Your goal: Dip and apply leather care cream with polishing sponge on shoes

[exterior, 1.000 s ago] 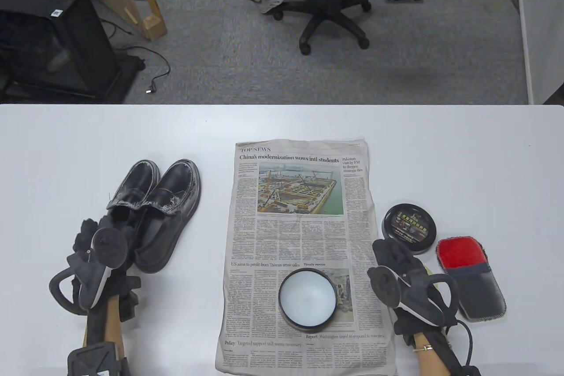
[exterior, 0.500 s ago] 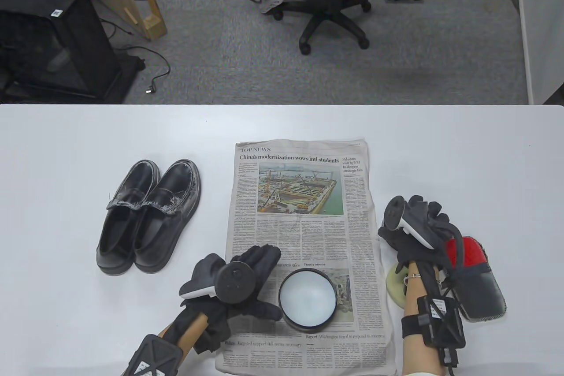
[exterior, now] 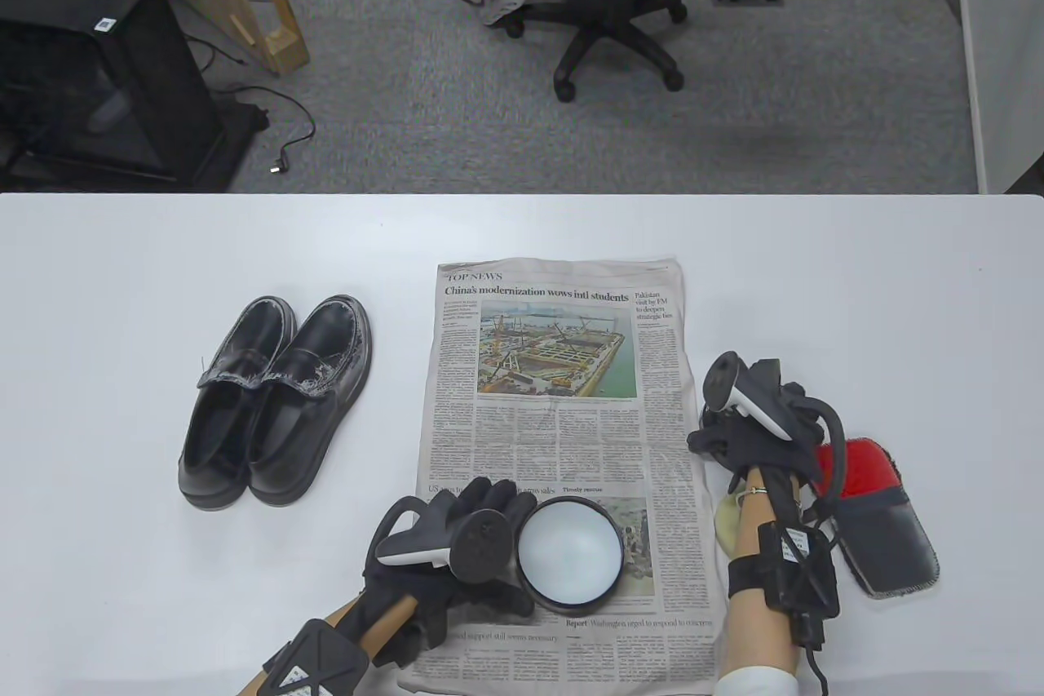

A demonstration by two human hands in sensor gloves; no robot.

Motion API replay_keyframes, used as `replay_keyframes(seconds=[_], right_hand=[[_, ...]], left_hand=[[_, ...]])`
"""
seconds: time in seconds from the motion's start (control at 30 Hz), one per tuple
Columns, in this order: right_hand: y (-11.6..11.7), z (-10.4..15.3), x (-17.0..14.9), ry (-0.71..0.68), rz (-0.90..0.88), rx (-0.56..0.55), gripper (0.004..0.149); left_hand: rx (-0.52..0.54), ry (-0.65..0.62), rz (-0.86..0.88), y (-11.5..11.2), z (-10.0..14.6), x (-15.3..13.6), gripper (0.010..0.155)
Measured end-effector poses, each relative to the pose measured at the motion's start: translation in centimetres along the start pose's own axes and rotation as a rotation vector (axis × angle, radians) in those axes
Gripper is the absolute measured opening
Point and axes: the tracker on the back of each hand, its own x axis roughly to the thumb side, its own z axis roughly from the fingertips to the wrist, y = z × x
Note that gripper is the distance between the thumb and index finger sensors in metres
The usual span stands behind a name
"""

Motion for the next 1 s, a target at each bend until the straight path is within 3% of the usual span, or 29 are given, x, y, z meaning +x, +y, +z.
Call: replay_keyframes(seconds=[0.17,0.2,0.3,0.43,0.63,1.0], right_hand=[[-2.0,4.7,1.0,-0.229,-0.007,-0.152,0.126],[-2.2,7.1,2.0,-0.358,0.004,-0.188,0.126],[-1.1,12.7,5.1,-0.649,0.019,-0.220,0.126],[1.5,17.8,9.6,-0.873,0.155,-0.219,0.125],[3.3,19.1,13.1,-0.920,0.294,-0.202,0.124],[3.9,19.1,13.8,-0.892,0.309,-0.200,0.122]], left_hand=[[0.002,0.022,-0.025,-0.2,-0.1,0.3,0.110],[0.001,0.023,-0.029,-0.1,-0.2,0.3,0.110],[-0.003,0.030,-0.017,-0.1,-0.2,0.3,0.110],[0.000,0.036,-0.008,-0.2,-0.1,0.3,0.109],[0.004,0.044,-0.005,-0.2,0.0,0.3,0.109],[-0.007,0.053,0.013,-0.2,0.0,0.3,0.107]])
